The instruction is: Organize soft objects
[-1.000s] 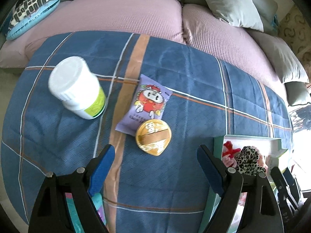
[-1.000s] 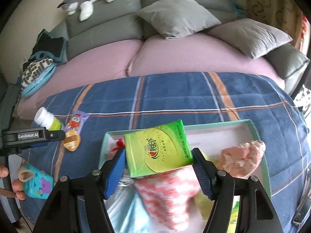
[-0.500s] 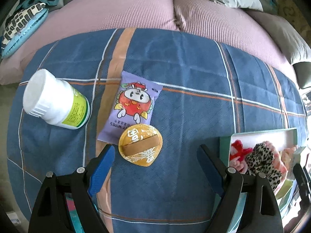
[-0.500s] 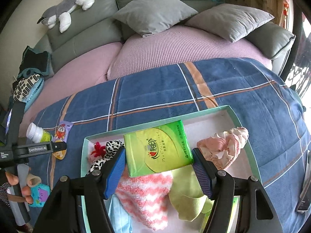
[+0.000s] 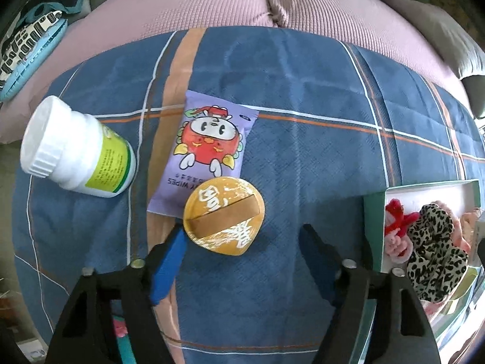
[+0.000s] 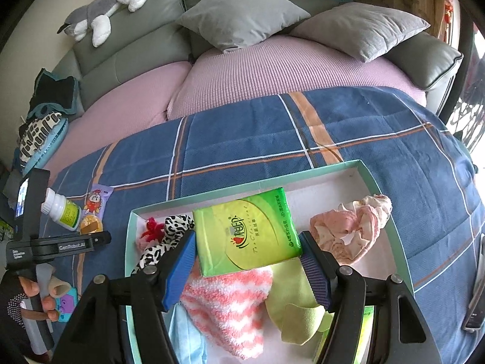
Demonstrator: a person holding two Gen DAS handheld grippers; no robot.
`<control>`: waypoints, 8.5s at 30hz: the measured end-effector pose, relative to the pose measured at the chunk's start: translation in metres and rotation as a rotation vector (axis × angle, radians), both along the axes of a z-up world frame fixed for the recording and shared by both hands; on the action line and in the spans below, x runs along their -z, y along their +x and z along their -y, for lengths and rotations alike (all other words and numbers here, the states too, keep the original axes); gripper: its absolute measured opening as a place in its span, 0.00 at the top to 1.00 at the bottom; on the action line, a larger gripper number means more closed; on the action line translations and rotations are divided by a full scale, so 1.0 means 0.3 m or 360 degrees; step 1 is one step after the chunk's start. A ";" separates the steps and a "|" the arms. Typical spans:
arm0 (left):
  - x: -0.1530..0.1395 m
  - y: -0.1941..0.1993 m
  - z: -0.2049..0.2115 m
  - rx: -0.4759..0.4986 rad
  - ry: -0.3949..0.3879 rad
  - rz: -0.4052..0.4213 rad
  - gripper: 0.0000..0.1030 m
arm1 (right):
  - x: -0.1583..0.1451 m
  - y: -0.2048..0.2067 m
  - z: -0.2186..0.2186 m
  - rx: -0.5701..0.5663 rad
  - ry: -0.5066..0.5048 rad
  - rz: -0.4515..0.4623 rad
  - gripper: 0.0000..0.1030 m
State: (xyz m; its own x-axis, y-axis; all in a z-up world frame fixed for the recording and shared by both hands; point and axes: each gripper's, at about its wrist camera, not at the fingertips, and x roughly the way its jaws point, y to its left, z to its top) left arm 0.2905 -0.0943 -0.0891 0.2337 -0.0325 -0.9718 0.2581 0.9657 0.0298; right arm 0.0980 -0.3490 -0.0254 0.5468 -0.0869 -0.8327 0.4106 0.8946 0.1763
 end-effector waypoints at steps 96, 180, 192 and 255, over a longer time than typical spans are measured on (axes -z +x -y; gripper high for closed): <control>-0.237 -0.626 0.204 0.0403 -0.0471 0.0051 0.62 | 0.037 -0.231 -0.027 -0.0046 -0.0012 -0.0233 0.32; -0.245 -0.368 -0.925 -0.0743 -0.0569 0.0287 0.13 | 0.001 0.012 -0.601 -0.0633 -0.0038 -0.0084 0.00; -0.274 -0.419 -0.881 -0.0670 -0.0632 0.0316 0.13 | 0.005 -0.021 -0.619 -0.0608 -0.0094 -0.0142 0.00; -0.257 -1.040 -0.203 -0.0042 0.0070 0.0557 0.13 | 0.003 -0.602 -0.393 -0.0262 -0.0168 -0.0122 0.00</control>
State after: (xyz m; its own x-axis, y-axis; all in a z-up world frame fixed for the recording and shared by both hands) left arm -0.0214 -0.0333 -0.0119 0.5533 0.0183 -0.8328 0.1998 0.9677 0.1540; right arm -0.0826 -0.2310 -0.0261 0.4962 -0.0908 -0.8635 0.2660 0.9626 0.0516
